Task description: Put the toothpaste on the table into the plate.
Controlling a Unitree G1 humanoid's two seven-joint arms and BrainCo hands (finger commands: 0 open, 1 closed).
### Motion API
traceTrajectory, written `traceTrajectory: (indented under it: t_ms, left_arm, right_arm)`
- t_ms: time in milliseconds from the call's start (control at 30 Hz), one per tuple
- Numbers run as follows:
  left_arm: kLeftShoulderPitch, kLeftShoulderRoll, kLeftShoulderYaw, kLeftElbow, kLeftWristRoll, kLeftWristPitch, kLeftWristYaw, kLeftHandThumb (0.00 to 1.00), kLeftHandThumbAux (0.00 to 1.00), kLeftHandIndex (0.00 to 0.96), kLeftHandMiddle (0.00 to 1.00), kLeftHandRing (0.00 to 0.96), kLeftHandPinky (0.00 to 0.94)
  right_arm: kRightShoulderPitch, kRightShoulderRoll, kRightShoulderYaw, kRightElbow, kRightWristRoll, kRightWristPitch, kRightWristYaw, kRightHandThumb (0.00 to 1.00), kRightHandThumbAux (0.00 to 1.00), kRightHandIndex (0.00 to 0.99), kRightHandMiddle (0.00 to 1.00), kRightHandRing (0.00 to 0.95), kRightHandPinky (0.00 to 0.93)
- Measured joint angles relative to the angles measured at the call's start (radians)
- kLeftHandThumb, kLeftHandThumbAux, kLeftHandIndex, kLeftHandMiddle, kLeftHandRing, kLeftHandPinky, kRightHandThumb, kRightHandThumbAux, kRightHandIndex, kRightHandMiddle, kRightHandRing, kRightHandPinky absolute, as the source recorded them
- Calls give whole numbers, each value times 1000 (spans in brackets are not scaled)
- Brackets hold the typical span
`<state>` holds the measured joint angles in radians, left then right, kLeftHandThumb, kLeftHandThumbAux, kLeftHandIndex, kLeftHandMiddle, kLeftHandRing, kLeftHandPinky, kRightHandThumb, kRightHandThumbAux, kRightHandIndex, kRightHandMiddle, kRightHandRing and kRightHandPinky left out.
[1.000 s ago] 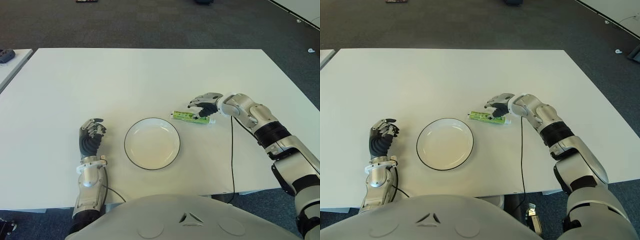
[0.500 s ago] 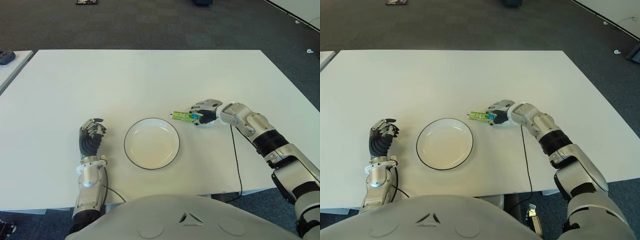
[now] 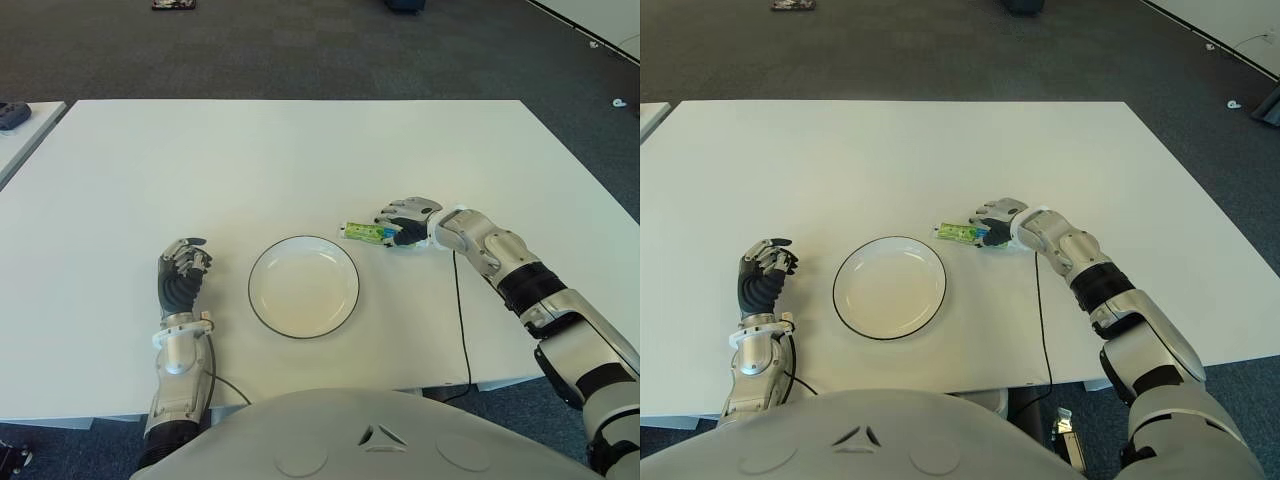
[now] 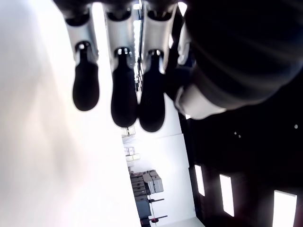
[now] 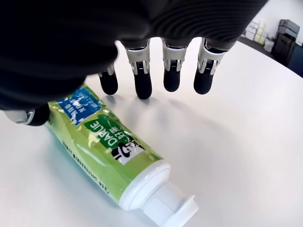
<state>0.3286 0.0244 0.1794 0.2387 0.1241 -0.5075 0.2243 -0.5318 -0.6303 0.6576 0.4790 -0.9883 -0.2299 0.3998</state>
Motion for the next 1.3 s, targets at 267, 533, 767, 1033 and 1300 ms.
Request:
traceTrajectory:
  t_ms: [267,533,767,1033,1300]
  left_arm:
    - [2,0,-1,-2,-9,2,0,697,720,433,624,630,620]
    - [3,-2,-1,-6,-9,9,0,698,720,433,634,633,626]
    - [6,-3,-2,-18,-6,10,0,697,720,434,634,633,627]
    - [8,-3,-2,-23,-5,7,0,697,720,434,623,635,635]
    - [6,-2,-2,-19,-2,-18,0,697,719,434,629,642,642]
  right_arm:
    - [-5,55,15,38,-38,86,-45,522,236,0,0,0,0]
    - [-27,125,47,146,-84,159,-186,509,361,0,0,0,0]
    - [-27,159,77,213,-118,183,-399,506,483,106,107,103,143]
    - [-7,179,108,265,-147,189,-644,616,497,265,286,288,334]
    - [3,201,133,334,-153,193,-826,687,599,392,453,471,465]
